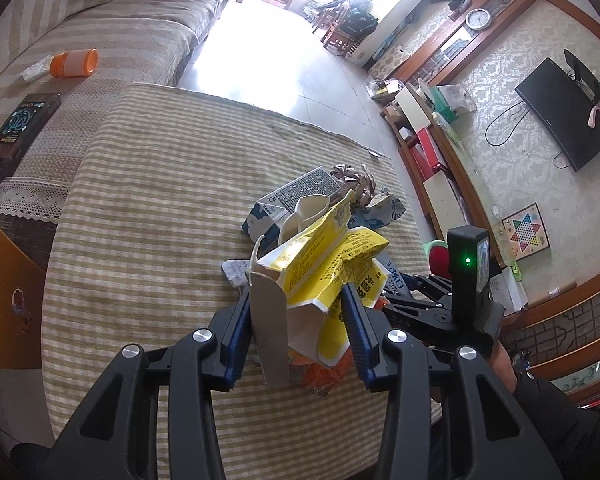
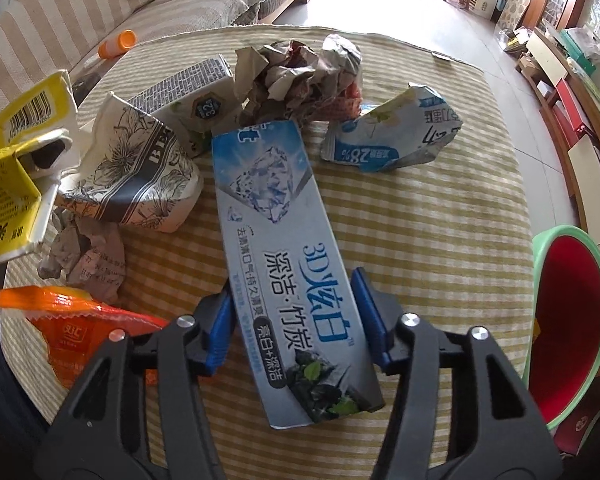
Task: Collect trash
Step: 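Grasp the yellow snack box with the left tool while the right tool grasps the toothpaste box, then carry the yellow box and toothpaste box over the red bin and release both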
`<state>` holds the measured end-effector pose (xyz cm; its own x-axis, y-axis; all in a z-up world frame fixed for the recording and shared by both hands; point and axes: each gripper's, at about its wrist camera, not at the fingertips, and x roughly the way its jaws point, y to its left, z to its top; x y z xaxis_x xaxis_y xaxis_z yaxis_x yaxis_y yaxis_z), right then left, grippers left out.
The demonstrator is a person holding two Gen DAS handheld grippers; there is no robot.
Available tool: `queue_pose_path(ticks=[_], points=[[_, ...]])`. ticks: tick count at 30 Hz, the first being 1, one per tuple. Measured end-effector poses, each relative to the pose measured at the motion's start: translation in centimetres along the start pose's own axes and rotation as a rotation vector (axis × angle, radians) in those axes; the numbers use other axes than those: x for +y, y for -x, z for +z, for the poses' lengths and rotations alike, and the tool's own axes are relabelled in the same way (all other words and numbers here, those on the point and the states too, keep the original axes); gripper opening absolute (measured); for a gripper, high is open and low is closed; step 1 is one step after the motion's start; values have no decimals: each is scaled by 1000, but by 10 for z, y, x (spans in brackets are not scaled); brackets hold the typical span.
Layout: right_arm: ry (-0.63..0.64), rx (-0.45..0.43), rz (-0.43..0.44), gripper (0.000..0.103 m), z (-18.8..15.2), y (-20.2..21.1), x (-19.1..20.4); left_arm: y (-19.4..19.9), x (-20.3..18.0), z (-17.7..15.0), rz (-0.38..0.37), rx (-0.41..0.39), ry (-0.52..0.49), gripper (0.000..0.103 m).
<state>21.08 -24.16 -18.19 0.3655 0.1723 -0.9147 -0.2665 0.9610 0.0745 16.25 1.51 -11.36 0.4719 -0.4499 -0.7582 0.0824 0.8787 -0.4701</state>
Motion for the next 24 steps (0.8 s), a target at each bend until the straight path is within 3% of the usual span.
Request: queue_pose_path(ticks=[24], points=[[-103,-222,67,46,-24,126,-32,29,-52,-4,9,-82,-56,40]])
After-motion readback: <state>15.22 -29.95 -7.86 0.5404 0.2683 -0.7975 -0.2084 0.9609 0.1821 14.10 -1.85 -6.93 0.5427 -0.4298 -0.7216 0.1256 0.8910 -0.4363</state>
